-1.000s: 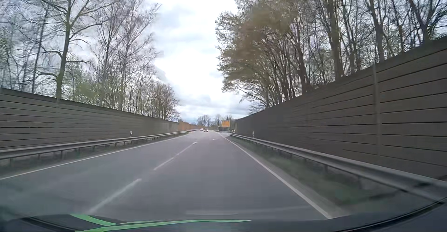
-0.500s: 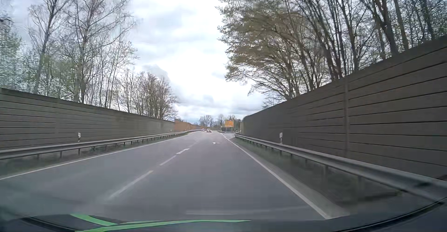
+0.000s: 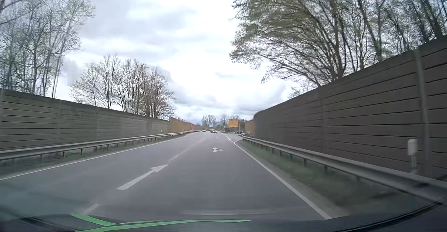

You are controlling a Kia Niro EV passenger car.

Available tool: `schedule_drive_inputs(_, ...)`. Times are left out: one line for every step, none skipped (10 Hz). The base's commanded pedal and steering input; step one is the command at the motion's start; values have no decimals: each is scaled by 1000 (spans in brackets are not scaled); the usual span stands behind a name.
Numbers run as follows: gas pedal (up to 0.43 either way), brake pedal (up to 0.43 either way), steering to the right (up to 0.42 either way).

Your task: Follow the waypoints while adhering to traffic rules and regulations

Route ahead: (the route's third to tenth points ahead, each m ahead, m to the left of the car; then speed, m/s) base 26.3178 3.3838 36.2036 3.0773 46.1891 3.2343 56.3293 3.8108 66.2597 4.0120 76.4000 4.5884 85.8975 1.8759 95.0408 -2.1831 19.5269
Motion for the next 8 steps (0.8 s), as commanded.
schedule_drive_inputs(0, 98, -4)
schedule_drive_inputs(0, 104, -4)
schedule_drive_inputs(0, 104, -3)
schedule_drive_inputs(0, 116, -1)
schedule_drive_inputs(0, 122, 0)
schedule_drive_inputs(0, 122, 1)
schedule_drive_inputs(0, 128, 1)
schedule_drive_inputs(0, 134, 2)
